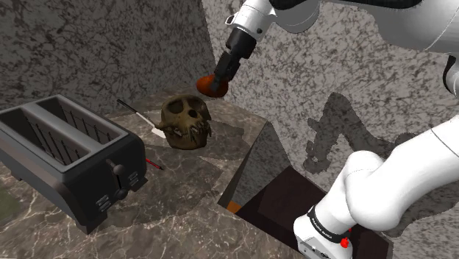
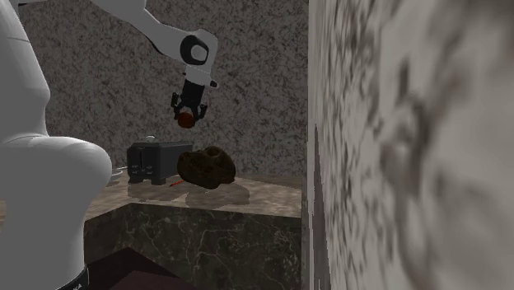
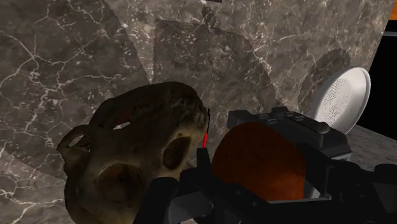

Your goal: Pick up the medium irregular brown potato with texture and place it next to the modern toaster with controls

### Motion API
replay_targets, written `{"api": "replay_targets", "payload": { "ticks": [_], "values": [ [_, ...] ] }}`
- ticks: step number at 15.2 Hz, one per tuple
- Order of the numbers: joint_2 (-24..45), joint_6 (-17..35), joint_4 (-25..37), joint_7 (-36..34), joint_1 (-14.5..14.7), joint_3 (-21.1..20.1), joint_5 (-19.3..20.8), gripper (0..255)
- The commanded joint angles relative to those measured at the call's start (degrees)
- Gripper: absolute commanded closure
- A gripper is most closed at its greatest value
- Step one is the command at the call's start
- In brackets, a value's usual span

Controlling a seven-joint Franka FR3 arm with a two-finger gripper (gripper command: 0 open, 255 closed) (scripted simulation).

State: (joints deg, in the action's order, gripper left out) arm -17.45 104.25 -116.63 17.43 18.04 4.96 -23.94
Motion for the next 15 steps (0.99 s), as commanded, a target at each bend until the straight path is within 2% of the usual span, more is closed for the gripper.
{"api": "replay_targets", "payload": {
  "ticks": [1, 8, 15],
  "values": [
    [-0.1, 1.51, -0.3, -2.94, 1.19, -2.19, -0.44, 255],
    [0.17, 6.35, -0.82, -11.92, 4.83, -9.15, -1.43, 255],
    [3.46, 10.93, 1.87, -21.31, 8.24, -16.08, -1.05, 255]
  ]
}}
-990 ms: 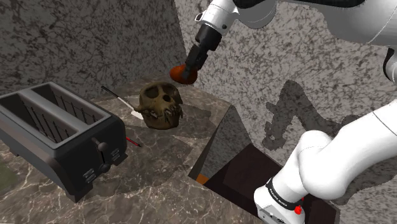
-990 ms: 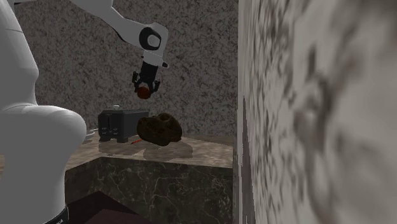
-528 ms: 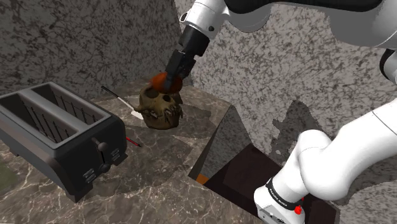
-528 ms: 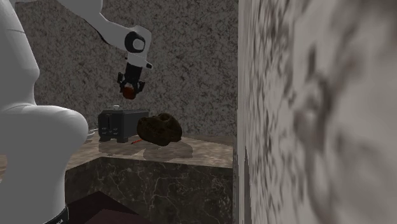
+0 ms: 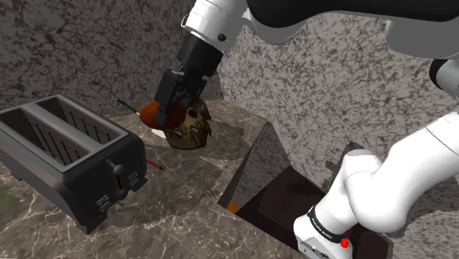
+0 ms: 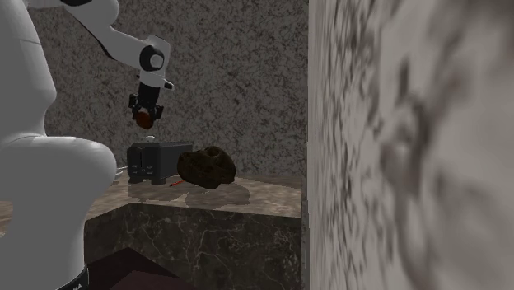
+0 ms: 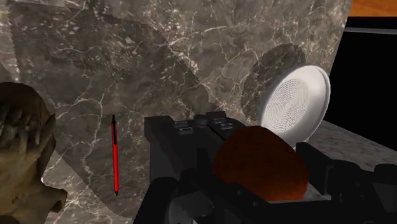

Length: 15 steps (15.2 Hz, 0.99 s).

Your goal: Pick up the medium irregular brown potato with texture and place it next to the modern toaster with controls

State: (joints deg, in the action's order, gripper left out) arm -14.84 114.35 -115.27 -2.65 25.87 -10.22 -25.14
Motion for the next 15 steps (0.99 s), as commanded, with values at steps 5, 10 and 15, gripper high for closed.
{"api": "replay_targets", "payload": {
  "ticks": [5, 10, 15],
  "values": [
    [5.01, 3.77, 4.41, -8.43, 2.71, -5.71, 1.97, 255],
    [7.11, 6.94, 4.2, -10.69, 3.78, -7.62, 2.74, 255],
    [7.44, 10.54, 0.79, -9.44, 3.99, -7.82, 2.02, 255]
  ]
}}
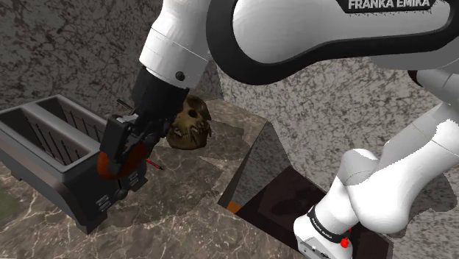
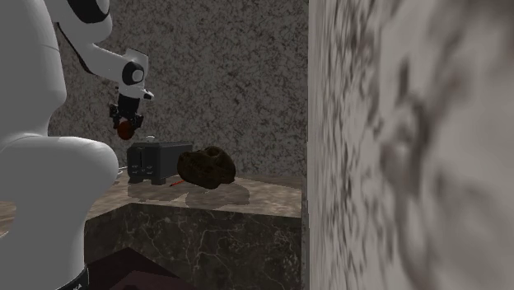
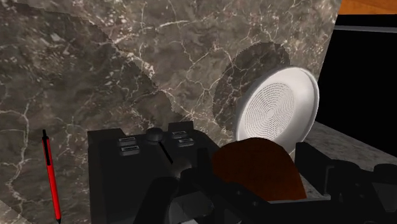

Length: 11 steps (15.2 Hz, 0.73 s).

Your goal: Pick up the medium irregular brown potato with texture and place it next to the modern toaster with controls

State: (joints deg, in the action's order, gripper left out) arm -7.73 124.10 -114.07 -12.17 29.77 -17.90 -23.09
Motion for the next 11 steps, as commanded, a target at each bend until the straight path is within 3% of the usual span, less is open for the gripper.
{"api": "replay_targets", "payload": {
  "ticks": [1, 11],
  "values": [
    [0.43, 1.51, -1.05, 0.32, 0.14, -0.19, -0.18, 255],
    [2.17, 8.72, -6.82, 2.89, 0.62, -0.65, -1.72, 255]
  ]
}}
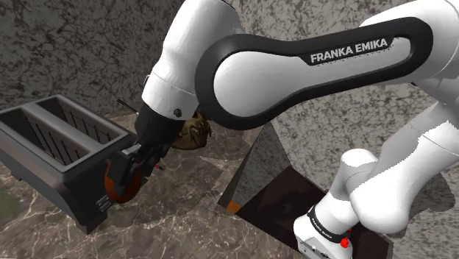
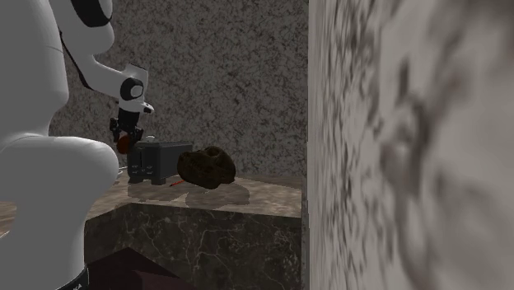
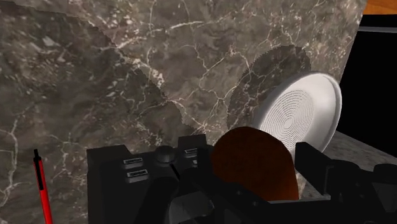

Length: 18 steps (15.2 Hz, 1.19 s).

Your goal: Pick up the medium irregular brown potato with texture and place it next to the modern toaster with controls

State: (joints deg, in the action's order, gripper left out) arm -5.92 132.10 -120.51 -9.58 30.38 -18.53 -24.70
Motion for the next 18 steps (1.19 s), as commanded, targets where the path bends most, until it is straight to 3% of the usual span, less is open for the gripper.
{"api": "replay_targets", "payload": {
  "ticks": [1, 18],
  "values": [
    [0.6, 1.44, -0.88, 0.56, 0.07, -0.07, -0.27, 255],
    [6.64, 13.77, -7.65, 5.56, 0.99, -0.93, -3.47, 255]
  ]
}}
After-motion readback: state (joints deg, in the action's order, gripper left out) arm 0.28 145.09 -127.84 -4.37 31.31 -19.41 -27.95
